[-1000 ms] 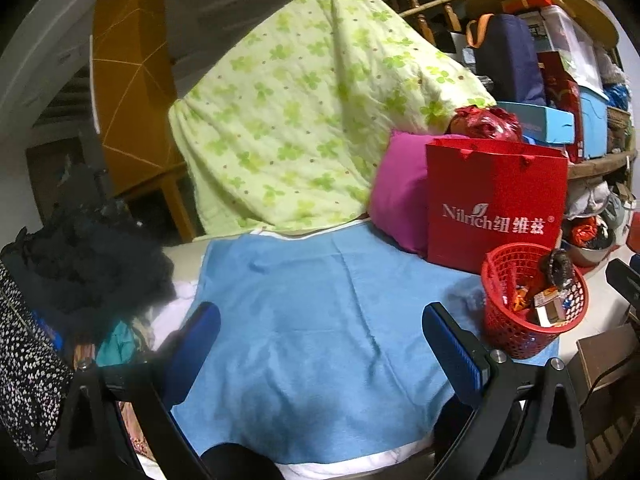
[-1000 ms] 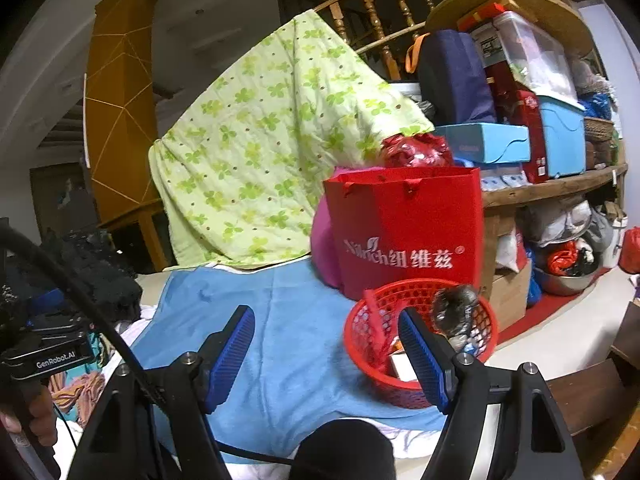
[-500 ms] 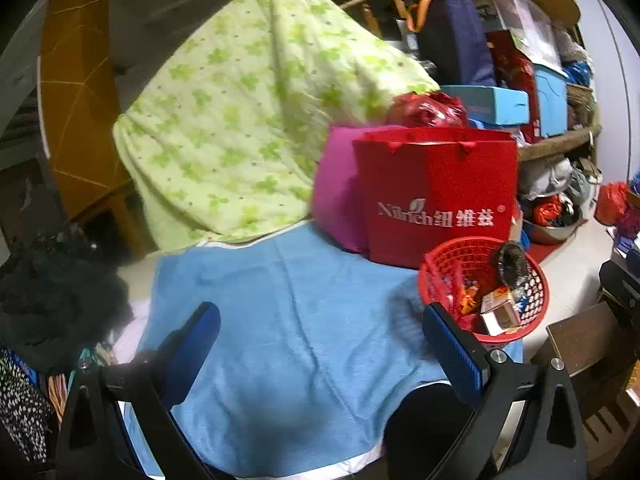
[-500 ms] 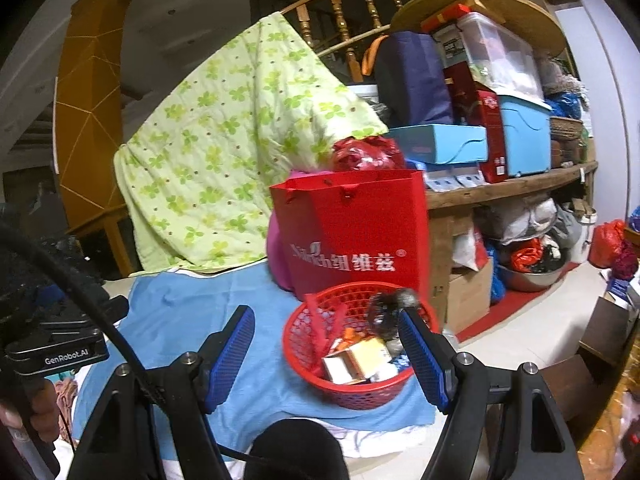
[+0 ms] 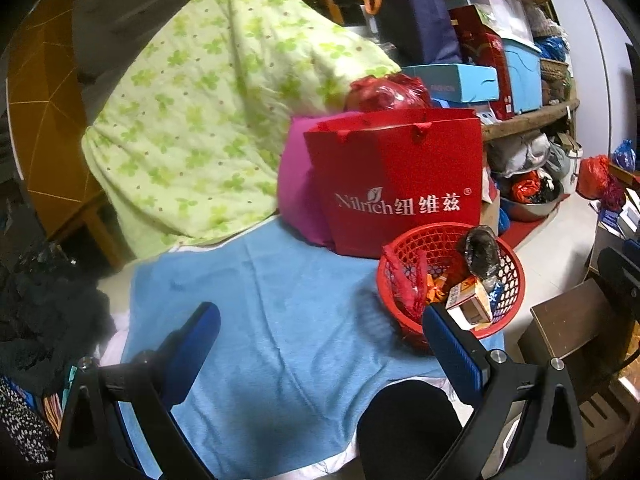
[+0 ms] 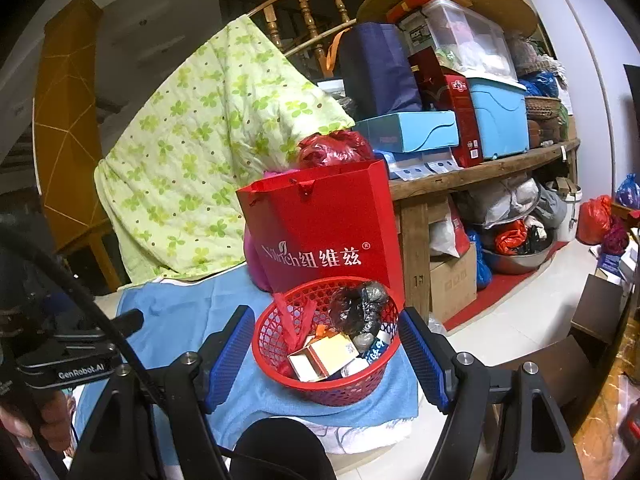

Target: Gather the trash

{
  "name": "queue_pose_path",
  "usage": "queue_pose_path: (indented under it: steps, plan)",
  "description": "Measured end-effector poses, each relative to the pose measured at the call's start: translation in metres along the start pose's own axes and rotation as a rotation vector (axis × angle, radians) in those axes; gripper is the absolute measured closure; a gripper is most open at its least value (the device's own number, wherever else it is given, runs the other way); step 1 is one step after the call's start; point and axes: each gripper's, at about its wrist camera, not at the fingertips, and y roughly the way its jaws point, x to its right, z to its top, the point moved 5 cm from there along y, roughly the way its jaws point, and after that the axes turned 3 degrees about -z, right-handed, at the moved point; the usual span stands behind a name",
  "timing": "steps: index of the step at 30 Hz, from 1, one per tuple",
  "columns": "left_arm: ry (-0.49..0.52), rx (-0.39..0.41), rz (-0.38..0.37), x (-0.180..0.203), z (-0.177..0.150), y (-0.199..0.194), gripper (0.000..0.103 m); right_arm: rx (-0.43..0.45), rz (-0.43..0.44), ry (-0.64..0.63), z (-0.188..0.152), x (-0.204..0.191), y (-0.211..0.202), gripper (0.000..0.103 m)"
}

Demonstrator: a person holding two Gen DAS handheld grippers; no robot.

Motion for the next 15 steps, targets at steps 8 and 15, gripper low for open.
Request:
queue_pose_path:
  steps: [8, 15]
  plan:
    - [0.021, -0.006, -0.008, 0.008, 0.004, 0.002, 0.002, -0.003, -0.002, 0.005, 0.000, 0.005, 0.001, 0.026]
    - [0.031, -0.008, -0.012, 0.012, 0.005, 0.003, 0.002, 0.002, -0.004, 0.009, 0.000, 0.006, 0.000, 0.026]
